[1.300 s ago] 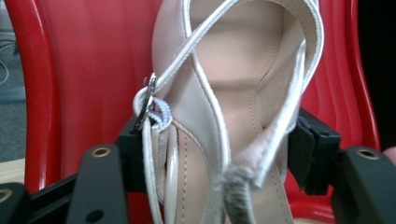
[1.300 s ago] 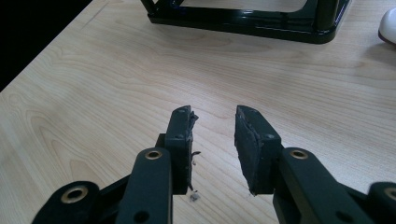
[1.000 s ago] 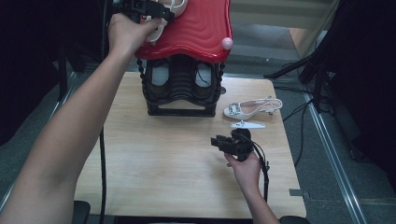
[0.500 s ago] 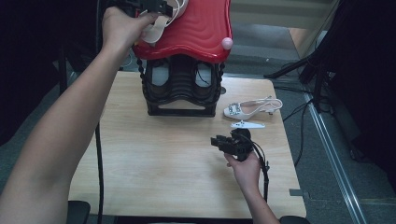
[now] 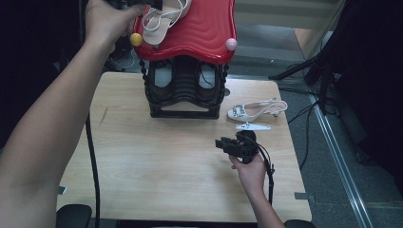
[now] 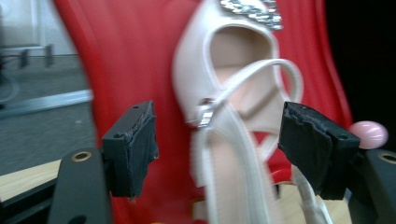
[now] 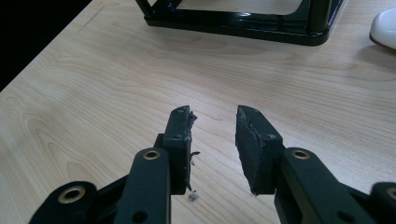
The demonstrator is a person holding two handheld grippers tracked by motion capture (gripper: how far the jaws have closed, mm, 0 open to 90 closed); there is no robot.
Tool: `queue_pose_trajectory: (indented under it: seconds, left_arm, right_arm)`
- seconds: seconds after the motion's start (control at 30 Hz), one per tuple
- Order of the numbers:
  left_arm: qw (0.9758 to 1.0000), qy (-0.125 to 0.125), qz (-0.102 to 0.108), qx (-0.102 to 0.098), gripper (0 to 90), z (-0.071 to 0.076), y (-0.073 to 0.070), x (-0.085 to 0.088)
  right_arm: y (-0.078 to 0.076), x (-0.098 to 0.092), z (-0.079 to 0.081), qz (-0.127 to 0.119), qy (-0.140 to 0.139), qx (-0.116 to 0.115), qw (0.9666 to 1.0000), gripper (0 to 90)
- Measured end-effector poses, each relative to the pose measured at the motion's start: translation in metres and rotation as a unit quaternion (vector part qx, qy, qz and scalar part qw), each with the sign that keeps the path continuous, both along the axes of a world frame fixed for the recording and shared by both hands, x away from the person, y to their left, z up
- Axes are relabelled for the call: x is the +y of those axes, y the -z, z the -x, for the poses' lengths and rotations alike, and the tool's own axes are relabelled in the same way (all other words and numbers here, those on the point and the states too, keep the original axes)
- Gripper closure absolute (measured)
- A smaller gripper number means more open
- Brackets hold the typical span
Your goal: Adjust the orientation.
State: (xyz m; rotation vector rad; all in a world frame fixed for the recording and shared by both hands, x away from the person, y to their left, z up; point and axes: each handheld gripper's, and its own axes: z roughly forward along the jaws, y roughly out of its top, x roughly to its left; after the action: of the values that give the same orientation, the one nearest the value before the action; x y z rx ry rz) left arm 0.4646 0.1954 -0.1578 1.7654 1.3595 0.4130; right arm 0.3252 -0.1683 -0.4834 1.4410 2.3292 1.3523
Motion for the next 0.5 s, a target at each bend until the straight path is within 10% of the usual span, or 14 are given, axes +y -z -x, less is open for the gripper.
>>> queue_pose_trajectory:
  seconds: [0.5]
  left_arm:
    - [0.9997,0.004,0.021,0.009,27.4,0.013,0.006,0.042]
  right_arm:
    - [0.004,-0.002,-0.003,0.021,0.001,-0.008,0.9998,68.8]
